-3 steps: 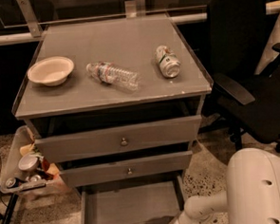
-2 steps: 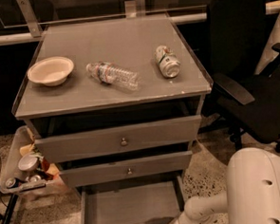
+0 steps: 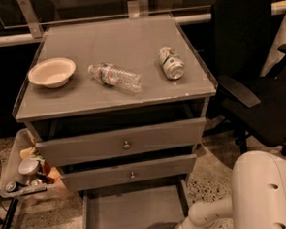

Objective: Open bottom drawer

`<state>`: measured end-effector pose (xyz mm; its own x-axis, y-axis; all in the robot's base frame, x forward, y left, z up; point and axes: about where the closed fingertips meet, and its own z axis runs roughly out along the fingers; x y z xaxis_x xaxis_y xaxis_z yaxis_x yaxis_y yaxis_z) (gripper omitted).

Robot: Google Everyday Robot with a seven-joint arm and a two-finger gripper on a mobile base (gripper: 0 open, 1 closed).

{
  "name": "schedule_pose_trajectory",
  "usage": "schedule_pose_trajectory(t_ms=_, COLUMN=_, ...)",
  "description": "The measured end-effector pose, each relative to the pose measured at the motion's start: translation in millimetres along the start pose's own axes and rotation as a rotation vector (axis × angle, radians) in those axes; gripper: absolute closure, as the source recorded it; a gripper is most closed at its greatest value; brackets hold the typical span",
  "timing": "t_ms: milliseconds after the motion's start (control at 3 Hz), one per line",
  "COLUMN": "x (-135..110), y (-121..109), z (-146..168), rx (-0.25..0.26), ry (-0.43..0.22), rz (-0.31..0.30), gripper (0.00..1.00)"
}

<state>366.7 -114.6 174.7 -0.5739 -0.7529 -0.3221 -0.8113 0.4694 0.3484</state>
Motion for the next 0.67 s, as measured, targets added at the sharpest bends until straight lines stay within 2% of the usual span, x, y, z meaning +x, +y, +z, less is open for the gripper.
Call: schedule_pose_trajectory(t_ms=667, x=0.0, y=0.0, z=0.0, rx=0.000, ry=0.000, rz=0.000, gripper=0.12)
